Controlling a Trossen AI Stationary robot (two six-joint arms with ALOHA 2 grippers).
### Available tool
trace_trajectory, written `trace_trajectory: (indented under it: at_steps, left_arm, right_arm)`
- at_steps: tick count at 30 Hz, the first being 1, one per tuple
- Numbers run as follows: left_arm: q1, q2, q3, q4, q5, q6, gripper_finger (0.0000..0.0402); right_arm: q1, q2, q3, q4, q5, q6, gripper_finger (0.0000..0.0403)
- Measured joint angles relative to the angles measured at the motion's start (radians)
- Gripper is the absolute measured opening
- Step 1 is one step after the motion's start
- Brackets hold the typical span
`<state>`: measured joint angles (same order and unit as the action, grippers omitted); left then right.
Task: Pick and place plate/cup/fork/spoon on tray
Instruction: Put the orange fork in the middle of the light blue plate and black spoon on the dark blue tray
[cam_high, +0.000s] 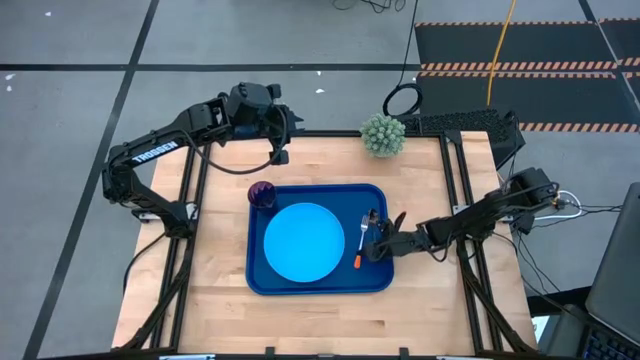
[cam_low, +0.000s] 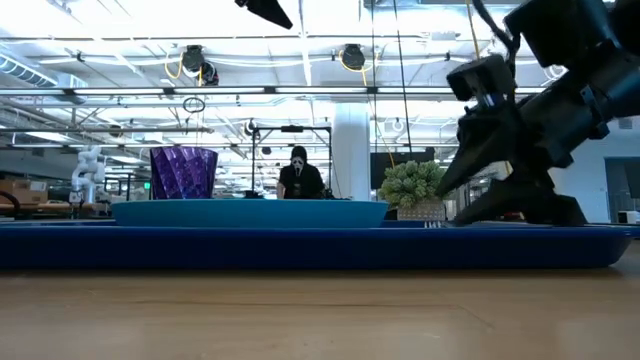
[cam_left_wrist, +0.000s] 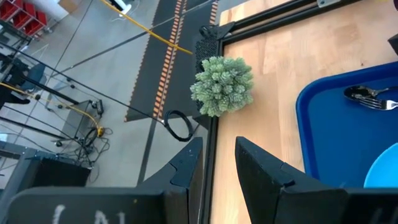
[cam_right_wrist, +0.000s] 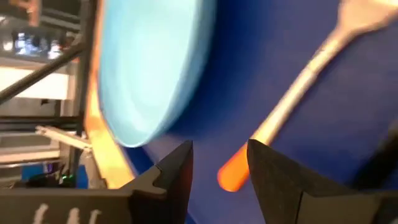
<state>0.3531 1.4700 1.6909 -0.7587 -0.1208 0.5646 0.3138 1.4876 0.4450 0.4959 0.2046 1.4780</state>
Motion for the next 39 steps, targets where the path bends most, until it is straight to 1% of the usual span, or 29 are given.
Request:
trace_trajectory:
  at_steps: [4, 8, 12, 17, 19, 21, 25, 27, 31, 32, 35, 37, 39]
  left_arm:
    - [0.000, 0.000, 0.000, -0.002, 0.054, -0.012, 0.0097]
    - [0.000, 0.000, 0.000, -0.002, 0.103, -0.030, 0.0097]
    - [0.000, 0.000, 0.000, -0.001, 0.222, -0.034, 0.0097]
    - [0.000, 0.000, 0.000, 0.007, 0.385, -0.051, 0.0097]
    - [0.000, 0.000, 0.000, 0.008, 0.426, -0.063, 0.0097]
    - [0.001, 0.000, 0.000, 0.015, 0.444, -0.084, 0.0097]
    - [0.023, -0.008, -0.001, 0.068, 0.447, -0.135, 0.0097]
    - [0.037, -0.012, -0.001, 0.131, 0.472, -0.161, 0.0097]
    - [0.064, -0.010, -0.014, 0.307, 0.649, -0.238, 0.0097]
    - [0.068, -0.009, -0.014, 0.340, 0.674, -0.275, 0.0097]
    - [0.071, 0.007, -0.014, 0.440, 0.677, -0.391, 0.0097]
    - [0.070, 0.019, -0.014, 0.491, 0.676, -0.403, 0.0097]
    - [0.069, 0.021, -0.015, 0.520, 0.674, -0.374, 0.0097]
  right_arm:
    - [-0.001, -0.048, 0.002, 0.009, 0.000, -0.129, 0.0145]
    - [-0.001, -0.111, 0.016, 0.007, 0.006, -0.343, 0.0145]
    - [-0.005, -0.189, 0.022, -0.014, 0.050, -0.590, 0.0145]
    - [-0.026, -0.305, 0.022, -0.119, 0.109, -0.892, 0.0145]
    - [-0.033, -0.345, 0.022, -0.173, 0.131, -1.008, 0.0145]
    - [-0.034, -0.379, 0.022, -0.211, 0.144, -1.096, 0.0145]
    - [-0.034, -0.406, 0.021, -0.228, 0.132, -1.172, 0.0145]
    - [-0.034, -0.406, 0.018, -0.222, 0.128, -1.191, 0.0145]
    - [-0.034, -0.406, 0.013, -0.221, 0.132, -1.232, 0.0145]
    - [-0.034, -0.406, 0.013, -0.219, 0.135, -1.247, 0.0145]
    - [-0.046, -0.406, 0.013, -0.191, 0.135, -1.303, 0.0145]
    - [-0.060, -0.406, 0.013, -0.175, 0.136, -1.336, 0.0145]
    - [-0.077, -0.406, 0.013, -0.171, 0.137, -1.370, 0.0145]
